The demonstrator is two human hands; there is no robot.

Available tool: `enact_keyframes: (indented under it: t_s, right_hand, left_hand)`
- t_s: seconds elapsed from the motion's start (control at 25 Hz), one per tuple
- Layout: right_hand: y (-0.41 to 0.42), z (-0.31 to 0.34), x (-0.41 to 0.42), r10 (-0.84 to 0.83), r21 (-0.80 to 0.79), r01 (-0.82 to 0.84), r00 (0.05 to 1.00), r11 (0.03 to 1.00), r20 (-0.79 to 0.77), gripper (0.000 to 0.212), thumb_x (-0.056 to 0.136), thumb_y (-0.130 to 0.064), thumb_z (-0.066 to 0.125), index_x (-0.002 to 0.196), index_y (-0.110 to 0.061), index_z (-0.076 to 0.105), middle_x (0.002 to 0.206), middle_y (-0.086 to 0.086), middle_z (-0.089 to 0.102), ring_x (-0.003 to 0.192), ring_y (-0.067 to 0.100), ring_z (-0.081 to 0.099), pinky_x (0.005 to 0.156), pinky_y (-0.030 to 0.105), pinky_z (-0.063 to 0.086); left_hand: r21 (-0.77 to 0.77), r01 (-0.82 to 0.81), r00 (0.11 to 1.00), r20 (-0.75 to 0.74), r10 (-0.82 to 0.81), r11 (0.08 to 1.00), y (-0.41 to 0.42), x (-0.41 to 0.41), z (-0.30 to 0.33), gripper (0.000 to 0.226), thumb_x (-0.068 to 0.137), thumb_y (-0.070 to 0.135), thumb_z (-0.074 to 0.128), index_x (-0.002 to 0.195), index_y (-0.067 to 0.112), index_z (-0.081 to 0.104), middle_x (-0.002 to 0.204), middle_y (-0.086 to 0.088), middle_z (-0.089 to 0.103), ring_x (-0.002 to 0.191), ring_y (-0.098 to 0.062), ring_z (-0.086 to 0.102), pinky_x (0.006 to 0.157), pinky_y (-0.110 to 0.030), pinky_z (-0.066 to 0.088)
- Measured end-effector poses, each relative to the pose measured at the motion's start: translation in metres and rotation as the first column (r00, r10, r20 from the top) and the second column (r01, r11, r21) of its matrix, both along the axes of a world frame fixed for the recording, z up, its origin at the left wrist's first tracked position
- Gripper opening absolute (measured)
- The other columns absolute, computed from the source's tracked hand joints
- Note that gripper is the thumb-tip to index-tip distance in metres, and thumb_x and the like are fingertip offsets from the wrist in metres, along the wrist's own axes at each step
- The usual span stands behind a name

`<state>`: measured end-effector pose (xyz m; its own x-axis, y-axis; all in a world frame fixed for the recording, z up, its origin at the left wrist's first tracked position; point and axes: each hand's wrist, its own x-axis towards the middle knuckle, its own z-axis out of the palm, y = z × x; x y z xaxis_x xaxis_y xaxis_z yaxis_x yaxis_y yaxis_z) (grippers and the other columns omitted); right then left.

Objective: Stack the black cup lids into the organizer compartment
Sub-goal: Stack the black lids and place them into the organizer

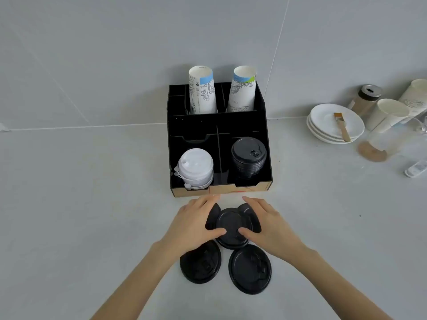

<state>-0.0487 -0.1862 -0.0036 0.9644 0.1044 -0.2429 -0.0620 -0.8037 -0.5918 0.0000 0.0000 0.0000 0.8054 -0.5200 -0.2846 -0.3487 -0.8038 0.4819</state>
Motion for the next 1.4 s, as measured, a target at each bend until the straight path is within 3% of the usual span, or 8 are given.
enact_keyframes:
  t_s: [0.36, 0.92, 1.04, 1.2, 1.4]
  right_hand:
    - [0.007, -0.026, -0.011, 0.022, 0.016, -0.021, 0.997, 1.0, -0.074, 0.073, 0.078, -0.031, 0.062, 0.137, -0.026, 0.019, 0.146, -0.002, 0.026, 0.133, 0.021, 0.029, 0.111, 0.035, 0.03]
    - [0.005, -0.019, -0.009, -0.025, 0.119, 0.02, 0.999, 0.993, 0.04, 0.063, 0.079, -0.02, 0.062, 0.133, -0.019, 0.03, 0.141, -0.003, 0.034, 0.127, 0.016, 0.038, 0.105, 0.025, 0.033]
    - [0.003, -0.012, -0.006, -0.038, 0.147, 0.024, 0.994, 0.989, 0.098, 0.06, 0.078, -0.017, 0.063, 0.131, -0.017, 0.035, 0.136, -0.003, 0.039, 0.121, 0.011, 0.041, 0.101, 0.016, 0.032]
    - [-0.003, 0.001, -0.001, -0.071, 0.185, 0.041, 0.985, 0.982, 0.159, 0.057, 0.077, -0.011, 0.064, 0.128, -0.017, 0.04, 0.126, -0.012, 0.039, 0.113, 0.0, 0.038, 0.089, -0.009, 0.021]
    - [-0.012, 0.016, 0.011, -0.108, 0.189, 0.069, 0.974, 0.98, 0.201, 0.054, 0.081, -0.014, 0.062, 0.13, -0.017, 0.039, 0.13, -0.013, 0.037, 0.115, -0.001, 0.034, 0.083, -0.015, 0.015]
  left_hand:
    - [0.062, 0.035, 0.998, -0.047, -0.032, 0.997, -0.004, -0.012, -0.027, 0.077, 0.08, 0.044, 0.057, 0.14, 0.027, 0.012, 0.151, 0.005, 0.02, 0.136, -0.019, 0.022, 0.11, -0.037, 0.026]
    - [-0.011, 0.005, 1.0, -0.024, -0.005, 1.0, -0.006, -0.01, -0.019, 0.074, 0.081, 0.041, 0.058, 0.139, 0.025, 0.015, 0.149, 0.006, 0.025, 0.134, -0.017, 0.026, 0.109, -0.035, 0.026]
    - [-0.088, -0.014, 1.0, 0.014, 0.016, 0.996, -0.007, -0.008, -0.009, 0.072, 0.08, 0.039, 0.059, 0.138, 0.025, 0.018, 0.147, 0.006, 0.028, 0.132, -0.016, 0.027, 0.108, -0.034, 0.026]
    - [-0.164, -0.022, 0.996, 0.081, 0.036, 0.986, -0.01, -0.002, 0.003, 0.071, 0.08, 0.04, 0.06, 0.138, 0.025, 0.021, 0.145, 0.006, 0.031, 0.131, -0.015, 0.03, 0.109, -0.035, 0.028]
    - [-0.256, -0.038, 0.985, 0.151, 0.079, 0.966, -0.021, 0.006, 0.015, 0.072, 0.08, 0.038, 0.061, 0.138, 0.021, 0.023, 0.145, 0.004, 0.033, 0.131, -0.012, 0.031, 0.107, -0.026, 0.028]
